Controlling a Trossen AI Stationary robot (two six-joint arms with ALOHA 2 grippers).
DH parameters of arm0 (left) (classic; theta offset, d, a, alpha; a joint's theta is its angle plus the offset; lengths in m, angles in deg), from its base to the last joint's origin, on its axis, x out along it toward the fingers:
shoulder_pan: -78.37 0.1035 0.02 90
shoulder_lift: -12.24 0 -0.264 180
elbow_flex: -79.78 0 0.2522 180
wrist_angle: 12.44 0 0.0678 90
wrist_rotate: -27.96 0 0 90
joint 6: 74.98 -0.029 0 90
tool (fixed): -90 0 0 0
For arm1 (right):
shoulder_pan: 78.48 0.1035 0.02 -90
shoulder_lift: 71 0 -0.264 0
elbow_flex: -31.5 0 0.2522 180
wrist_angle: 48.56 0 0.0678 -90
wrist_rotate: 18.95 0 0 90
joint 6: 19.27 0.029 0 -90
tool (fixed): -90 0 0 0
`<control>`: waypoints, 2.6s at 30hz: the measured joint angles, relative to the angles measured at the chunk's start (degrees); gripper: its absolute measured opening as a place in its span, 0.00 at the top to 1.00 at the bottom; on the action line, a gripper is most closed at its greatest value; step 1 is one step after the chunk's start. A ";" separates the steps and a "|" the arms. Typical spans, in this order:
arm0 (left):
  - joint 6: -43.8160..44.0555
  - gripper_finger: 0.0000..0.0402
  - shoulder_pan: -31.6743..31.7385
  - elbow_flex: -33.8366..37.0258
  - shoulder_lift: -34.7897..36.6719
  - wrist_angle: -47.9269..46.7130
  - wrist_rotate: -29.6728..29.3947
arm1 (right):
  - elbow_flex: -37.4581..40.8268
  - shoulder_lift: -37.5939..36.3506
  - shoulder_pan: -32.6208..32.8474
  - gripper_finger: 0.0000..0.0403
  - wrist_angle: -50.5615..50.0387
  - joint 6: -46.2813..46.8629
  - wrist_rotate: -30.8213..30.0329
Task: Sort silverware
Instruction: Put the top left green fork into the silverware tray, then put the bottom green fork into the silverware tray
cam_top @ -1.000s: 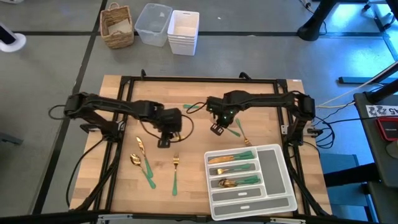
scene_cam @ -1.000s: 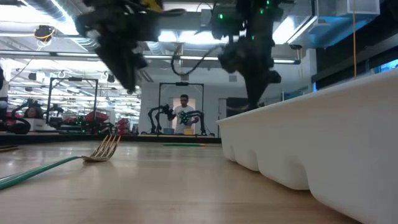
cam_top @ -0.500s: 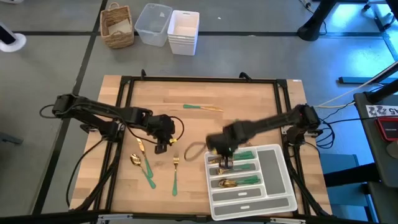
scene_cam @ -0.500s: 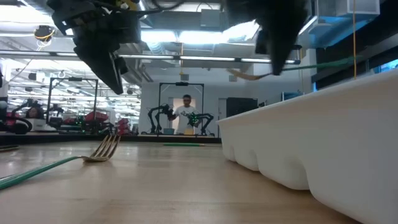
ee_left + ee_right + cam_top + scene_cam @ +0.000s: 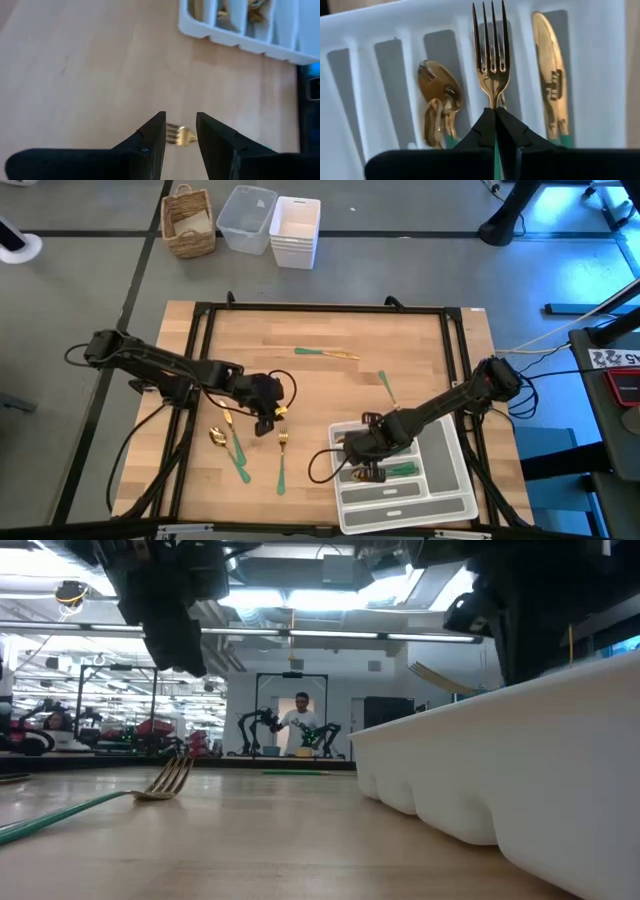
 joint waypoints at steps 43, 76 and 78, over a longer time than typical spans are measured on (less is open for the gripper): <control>-34.06 0.75 -13.36 -5.54 -10.78 11.80 6.69 | 6.20 0.00 0.62 0.70 3.14 1.42 3.62; -73.98 0.75 -16.11 -28.11 -36.24 -21.55 -3.90 | -25.79 0.02 0.67 0.70 -26.01 -9.28 -0.78; -74.12 0.75 -15.93 -28.10 -36.67 -22.31 -3.95 | -27.49 -0.02 0.68 0.70 -27.98 -9.25 -2.21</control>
